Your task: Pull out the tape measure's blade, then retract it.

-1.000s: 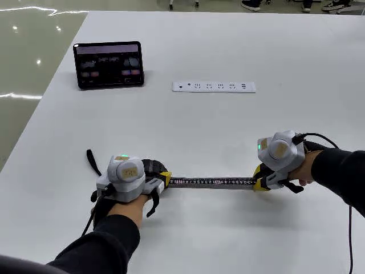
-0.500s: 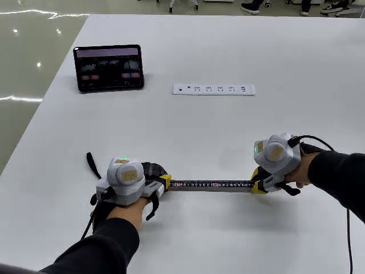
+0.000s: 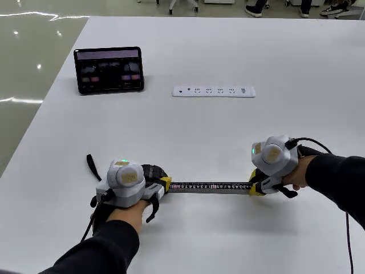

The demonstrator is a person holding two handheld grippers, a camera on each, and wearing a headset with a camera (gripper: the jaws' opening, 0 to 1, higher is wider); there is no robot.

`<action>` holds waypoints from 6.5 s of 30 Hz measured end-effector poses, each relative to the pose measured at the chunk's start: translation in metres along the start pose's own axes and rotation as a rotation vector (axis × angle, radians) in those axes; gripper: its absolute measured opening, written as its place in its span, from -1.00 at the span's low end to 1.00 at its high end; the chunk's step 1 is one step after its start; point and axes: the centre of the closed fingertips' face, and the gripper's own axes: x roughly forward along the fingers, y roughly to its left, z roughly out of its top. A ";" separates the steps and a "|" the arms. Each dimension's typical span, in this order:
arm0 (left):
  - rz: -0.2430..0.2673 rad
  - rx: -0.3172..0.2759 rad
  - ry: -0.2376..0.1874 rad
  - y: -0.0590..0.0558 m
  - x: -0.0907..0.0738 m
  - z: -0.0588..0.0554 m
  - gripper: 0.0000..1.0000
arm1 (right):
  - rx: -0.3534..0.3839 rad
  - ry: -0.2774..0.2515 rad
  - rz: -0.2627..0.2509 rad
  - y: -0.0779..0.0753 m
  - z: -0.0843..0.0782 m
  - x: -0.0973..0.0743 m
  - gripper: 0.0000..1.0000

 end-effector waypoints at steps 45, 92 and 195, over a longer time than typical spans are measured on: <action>-0.008 -0.002 0.006 -0.001 0.001 -0.001 0.14 | 0.027 -0.029 -0.005 0.001 0.019 0.007 -0.77; -0.016 0.001 0.015 -0.001 0.001 -0.001 0.13 | 0.027 -0.053 -0.007 0.002 0.038 0.015 -0.77; -0.032 -0.011 0.016 0.001 -0.001 -0.002 0.13 | 0.018 -0.124 0.004 0.009 0.083 0.032 -0.77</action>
